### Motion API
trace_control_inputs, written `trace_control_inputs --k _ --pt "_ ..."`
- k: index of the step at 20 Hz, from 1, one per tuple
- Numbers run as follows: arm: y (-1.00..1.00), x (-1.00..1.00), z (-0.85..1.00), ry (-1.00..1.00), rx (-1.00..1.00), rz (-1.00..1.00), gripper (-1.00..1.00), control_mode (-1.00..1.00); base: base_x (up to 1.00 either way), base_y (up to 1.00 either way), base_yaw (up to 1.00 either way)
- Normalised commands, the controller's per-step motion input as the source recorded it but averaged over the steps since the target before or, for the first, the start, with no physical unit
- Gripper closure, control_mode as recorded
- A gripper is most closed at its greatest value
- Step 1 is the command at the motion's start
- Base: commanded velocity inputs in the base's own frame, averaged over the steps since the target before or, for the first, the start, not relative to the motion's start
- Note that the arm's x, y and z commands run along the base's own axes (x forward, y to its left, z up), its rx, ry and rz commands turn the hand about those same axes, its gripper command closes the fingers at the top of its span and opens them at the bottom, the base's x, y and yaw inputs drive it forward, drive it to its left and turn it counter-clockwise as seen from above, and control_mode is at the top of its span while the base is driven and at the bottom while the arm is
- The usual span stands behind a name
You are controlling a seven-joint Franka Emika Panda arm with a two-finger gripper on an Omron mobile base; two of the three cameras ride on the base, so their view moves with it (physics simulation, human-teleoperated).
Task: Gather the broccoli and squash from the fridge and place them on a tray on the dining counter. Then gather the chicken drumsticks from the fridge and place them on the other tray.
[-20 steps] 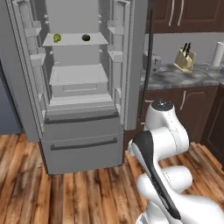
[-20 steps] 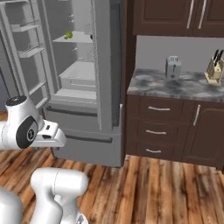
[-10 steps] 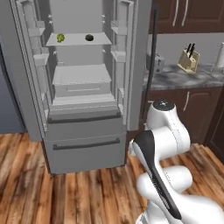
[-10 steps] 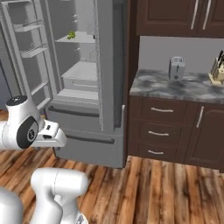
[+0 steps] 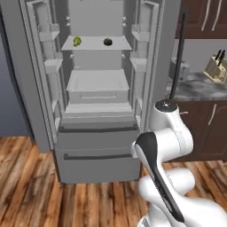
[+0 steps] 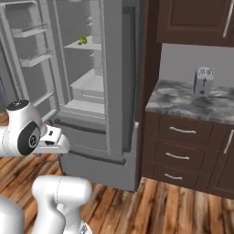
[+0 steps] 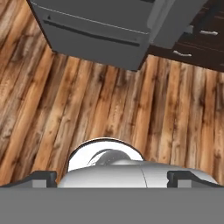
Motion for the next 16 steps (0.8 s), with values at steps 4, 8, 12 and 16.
trace_control_inputs --k 4,8,12,16 --pt "0.00 0.00 0.00 0.00 0.00 0.00 -1.00 1.00 0.81 0.24 0.03" --pt "0.00 0.00 0.00 0.00 0.00 0.00 -1.00 1.00 0.31 0.48 -0.03" --pt "0.00 0.00 0.00 0.00 0.00 0.00 -1.00 1.00 0.37 0.63 -0.11" --pt "0.00 0.00 0.00 0.00 0.00 0.00 -1.00 1.00 0.49 0.34 -0.18"
